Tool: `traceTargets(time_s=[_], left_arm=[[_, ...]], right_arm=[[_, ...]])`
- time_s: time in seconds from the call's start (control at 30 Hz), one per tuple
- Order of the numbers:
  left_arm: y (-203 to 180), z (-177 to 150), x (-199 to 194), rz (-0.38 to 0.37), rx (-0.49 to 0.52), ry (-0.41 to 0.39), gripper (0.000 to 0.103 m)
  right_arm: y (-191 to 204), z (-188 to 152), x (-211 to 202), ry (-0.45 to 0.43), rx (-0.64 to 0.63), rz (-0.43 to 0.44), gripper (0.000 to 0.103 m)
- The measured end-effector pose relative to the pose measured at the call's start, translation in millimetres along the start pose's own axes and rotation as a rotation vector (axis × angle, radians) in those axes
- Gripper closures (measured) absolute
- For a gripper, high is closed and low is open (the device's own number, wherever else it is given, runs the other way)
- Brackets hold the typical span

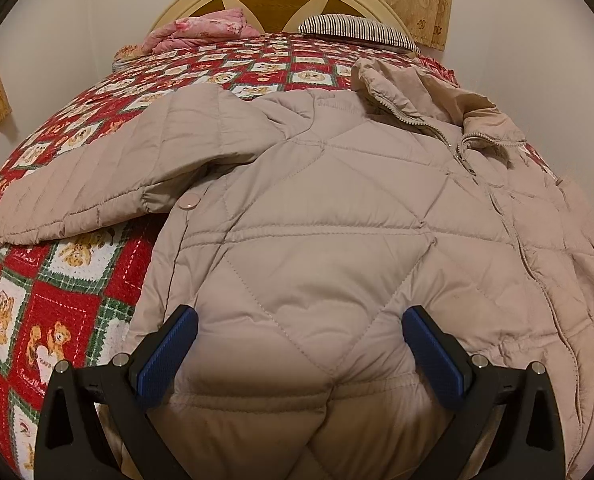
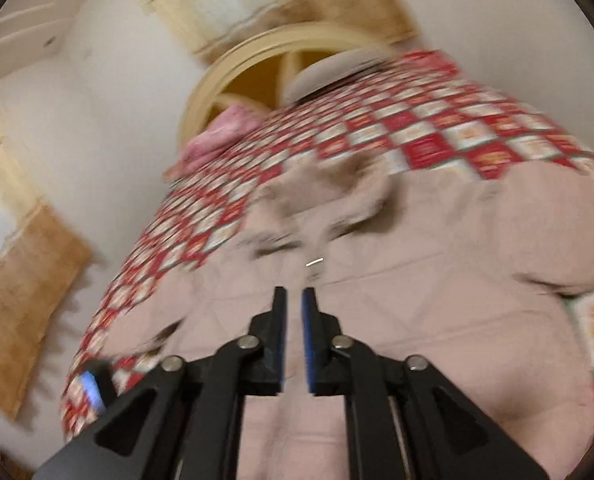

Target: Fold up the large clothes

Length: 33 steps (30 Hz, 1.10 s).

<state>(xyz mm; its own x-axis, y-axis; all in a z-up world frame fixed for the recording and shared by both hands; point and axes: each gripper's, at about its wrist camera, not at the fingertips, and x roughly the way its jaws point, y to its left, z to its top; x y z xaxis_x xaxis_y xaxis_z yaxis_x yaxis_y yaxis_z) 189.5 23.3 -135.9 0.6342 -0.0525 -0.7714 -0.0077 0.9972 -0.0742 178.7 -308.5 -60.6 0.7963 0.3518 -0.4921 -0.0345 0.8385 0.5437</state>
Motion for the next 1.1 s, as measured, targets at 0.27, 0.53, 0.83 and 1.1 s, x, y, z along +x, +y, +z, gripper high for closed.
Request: traceTargets(time_s=[0.27,0.53,0.83,1.1], left_arm=[[-0.3,0.0,0.3,0.002,0.001,0.001,0.001],[-2.6,0.1,3.6,0.027,0.016,0.005,0.001],[-5.6,1.2,6.0,0.044,0.023,0.008,0.001],[-5.9,1.3,6.0,0.039,0.02,0.006,0.001]], right_arm=[[-205.7,31.6,-104.1,-0.225,0.442,-0.339,0.019],[-352.8,28.1,-90.0,-0.24,0.855,-0.44,0.02],[-384.0,40.5,-71.0,-0.234,0.789,-0.496,0.092],[-247.9,88.9,-113.4,-0.367,0.357,-0.329,0.093]])
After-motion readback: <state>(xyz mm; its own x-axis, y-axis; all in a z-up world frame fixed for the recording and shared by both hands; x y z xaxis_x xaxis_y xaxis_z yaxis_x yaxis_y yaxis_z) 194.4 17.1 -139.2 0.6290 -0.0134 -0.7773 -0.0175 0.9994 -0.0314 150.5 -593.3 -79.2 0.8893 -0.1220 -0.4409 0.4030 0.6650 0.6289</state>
